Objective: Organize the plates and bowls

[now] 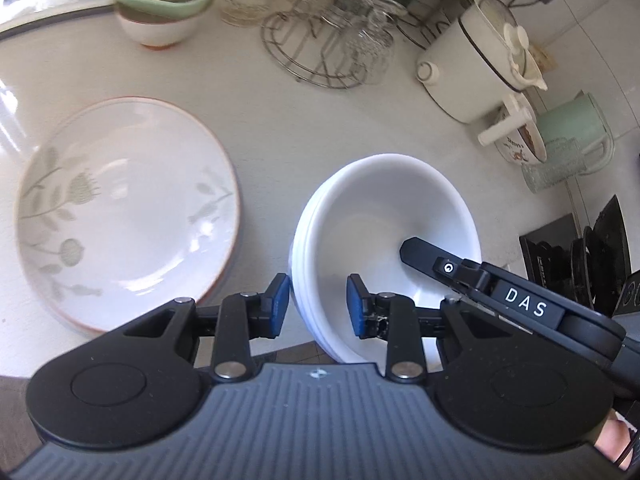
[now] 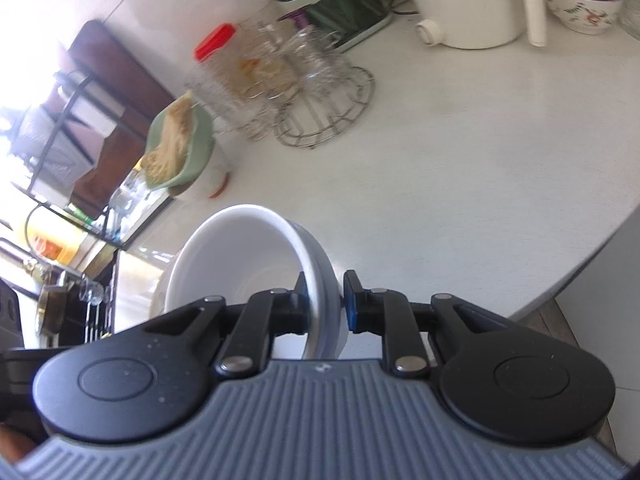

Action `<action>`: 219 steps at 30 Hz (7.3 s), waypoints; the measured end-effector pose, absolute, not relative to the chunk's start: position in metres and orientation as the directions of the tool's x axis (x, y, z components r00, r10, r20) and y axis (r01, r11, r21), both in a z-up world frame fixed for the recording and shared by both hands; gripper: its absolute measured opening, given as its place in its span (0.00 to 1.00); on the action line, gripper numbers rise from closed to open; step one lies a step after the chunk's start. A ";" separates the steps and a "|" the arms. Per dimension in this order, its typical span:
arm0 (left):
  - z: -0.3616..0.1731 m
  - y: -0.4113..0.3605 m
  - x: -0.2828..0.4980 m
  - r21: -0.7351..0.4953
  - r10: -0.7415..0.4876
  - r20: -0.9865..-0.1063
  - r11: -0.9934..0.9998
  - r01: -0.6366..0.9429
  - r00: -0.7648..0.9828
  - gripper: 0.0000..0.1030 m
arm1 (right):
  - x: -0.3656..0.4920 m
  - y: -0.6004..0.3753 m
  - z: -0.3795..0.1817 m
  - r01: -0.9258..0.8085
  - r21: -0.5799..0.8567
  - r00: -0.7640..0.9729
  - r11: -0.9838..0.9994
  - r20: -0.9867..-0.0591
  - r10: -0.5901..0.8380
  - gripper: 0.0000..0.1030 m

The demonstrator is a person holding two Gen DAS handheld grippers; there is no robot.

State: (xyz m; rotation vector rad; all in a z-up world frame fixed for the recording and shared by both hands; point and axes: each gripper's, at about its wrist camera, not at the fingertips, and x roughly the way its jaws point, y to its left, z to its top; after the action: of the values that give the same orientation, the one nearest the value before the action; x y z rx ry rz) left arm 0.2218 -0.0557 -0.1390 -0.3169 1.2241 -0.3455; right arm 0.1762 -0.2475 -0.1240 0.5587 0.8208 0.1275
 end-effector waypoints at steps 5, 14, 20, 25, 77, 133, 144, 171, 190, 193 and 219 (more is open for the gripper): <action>-0.125 -0.031 0.212 -0.423 -0.408 -0.848 0.905 0.032 0.339 0.34 | 0.179 -0.230 -0.113 0.033 0.517 0.671 0.855 -0.646 0.364 0.19; -0.112 0.015 0.202 -0.410 -0.340 -0.849 0.907 -0.099 0.403 0.34 | 0.200 -0.194 -0.102 -0.088 0.536 0.616 0.840 -0.633 0.469 0.19; -0.109 0.048 0.204 -0.404 -0.301 -0.851 0.899 -0.169 0.431 0.34 | 0.219 -0.162 -0.098 -0.152 0.542 0.574 0.827 -0.633 0.520 0.19; -0.118 0.075 0.212 -0.405 -0.291 -0.858 0.891 -0.207 0.424 0.34 | 0.236 -0.135 -0.102 -0.180 0.530 0.544 0.829 -0.649 0.532 0.19; -0.051 0.058 0.198 -0.212 -0.154 -0.817 0.976 -0.041 0.556 0.57 | 0.211 -0.146 -0.057 -0.219 0.419 0.711 0.881 -0.550 0.438 0.39; 0.014 0.048 -0.014 -0.155 -0.030 -0.661 0.983 -0.097 0.749 0.61 | 0.018 -0.156 -0.009 -0.299 0.241 0.833 0.923 -0.405 0.376 0.39; 0.004 0.038 -0.037 -0.178 -0.011 -0.690 0.972 -0.154 0.723 0.62 | 0.012 -0.154 -0.019 -0.365 0.183 0.796 0.913 -0.448 0.407 0.39; 0.008 0.032 -0.023 -0.100 0.052 -0.690 0.981 -0.167 0.722 0.98 | 0.011 -0.182 -0.017 -0.332 0.164 0.833 0.929 -0.410 0.371 1.00; 0.002 0.037 -0.017 -0.055 0.076 -0.710 0.985 -0.162 0.700 0.98 | 0.010 -0.183 -0.022 -0.294 0.201 0.838 0.934 -0.416 0.354 1.00; 0.001 0.038 -0.016 -0.059 0.073 -0.709 0.985 -0.163 0.701 0.98 | 0.013 -0.183 -0.022 -0.293 0.210 0.835 0.933 -0.419 0.357 1.00; -0.001 0.037 0.011 -0.062 0.053 -0.723 0.988 -0.141 0.688 0.98 | 0.032 -0.183 -0.020 -0.288 0.202 0.838 0.936 -0.420 0.349 1.00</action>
State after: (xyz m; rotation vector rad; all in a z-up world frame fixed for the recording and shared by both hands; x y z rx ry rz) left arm 0.0107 0.0367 -0.0012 -0.1163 0.8046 0.1091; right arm 0.0319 -0.1832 -0.0200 0.1323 0.4692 0.3380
